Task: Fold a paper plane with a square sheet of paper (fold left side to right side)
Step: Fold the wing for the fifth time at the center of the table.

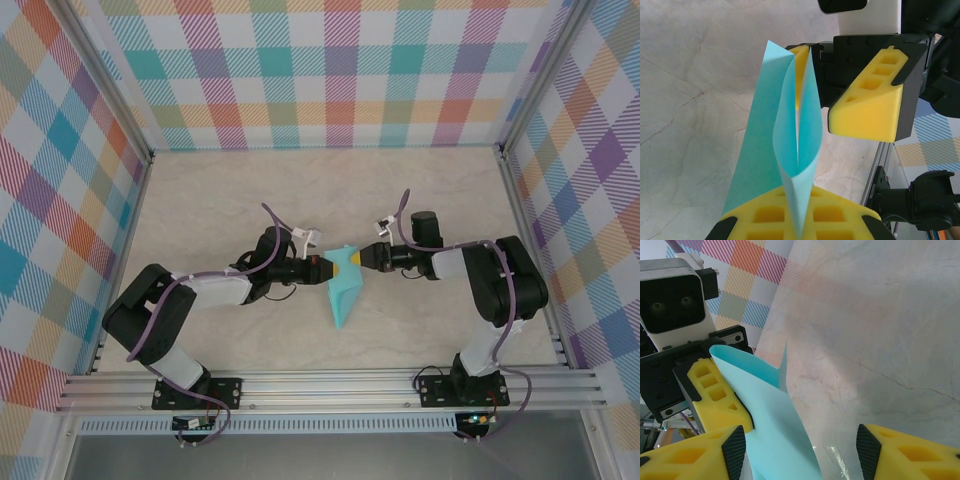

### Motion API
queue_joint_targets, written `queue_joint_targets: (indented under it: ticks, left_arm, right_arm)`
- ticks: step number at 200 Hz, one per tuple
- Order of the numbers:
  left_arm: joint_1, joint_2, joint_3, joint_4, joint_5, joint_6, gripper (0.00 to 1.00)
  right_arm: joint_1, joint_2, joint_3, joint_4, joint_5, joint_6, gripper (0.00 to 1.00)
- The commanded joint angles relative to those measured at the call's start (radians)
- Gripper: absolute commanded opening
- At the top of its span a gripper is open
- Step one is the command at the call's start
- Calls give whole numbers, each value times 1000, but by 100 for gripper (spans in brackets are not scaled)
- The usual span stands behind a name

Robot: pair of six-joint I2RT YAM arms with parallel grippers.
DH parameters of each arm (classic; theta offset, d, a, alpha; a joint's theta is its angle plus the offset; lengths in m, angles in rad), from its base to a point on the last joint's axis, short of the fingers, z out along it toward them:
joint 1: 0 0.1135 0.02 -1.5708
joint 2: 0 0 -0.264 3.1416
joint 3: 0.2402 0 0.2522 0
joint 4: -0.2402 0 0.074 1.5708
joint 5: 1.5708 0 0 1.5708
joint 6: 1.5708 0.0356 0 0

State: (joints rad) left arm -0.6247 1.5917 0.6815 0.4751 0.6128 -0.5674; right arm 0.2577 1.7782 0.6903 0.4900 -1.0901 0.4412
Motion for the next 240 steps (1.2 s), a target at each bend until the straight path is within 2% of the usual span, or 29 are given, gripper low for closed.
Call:
queue_joint_targets:
  ticks: [1,60,86,120,142,171,208,240]
  left_arm:
    - [14,-2,7,29,18,15,0]
    - [14,27,18,29,23,14,0]
    - [16,33,19,21,20,17,0]
    - [30,25,32,-55,-5,59,21]
    - [50,-12,51,-177,-43,120,37]
    - [62,-94,77,-351,-131,202,49]
    - [40,-256,83,-547,-279,271,53]
    - [-116,-382,92,-701,-456,277,53]
  right_arm:
    - [5,14,1,31,-44,-18,57]
    - [5,2,0,-42,-26,-66,29]
    - [5,-16,-2,-78,-5,-90,20]
    - [5,-48,5,-163,32,-129,10]
    - [5,-71,18,-239,60,-154,10]
    - [6,-89,36,-322,94,-167,10]
    - [8,-111,57,-393,159,-90,10]
    - [27,-134,92,-508,261,-27,10]
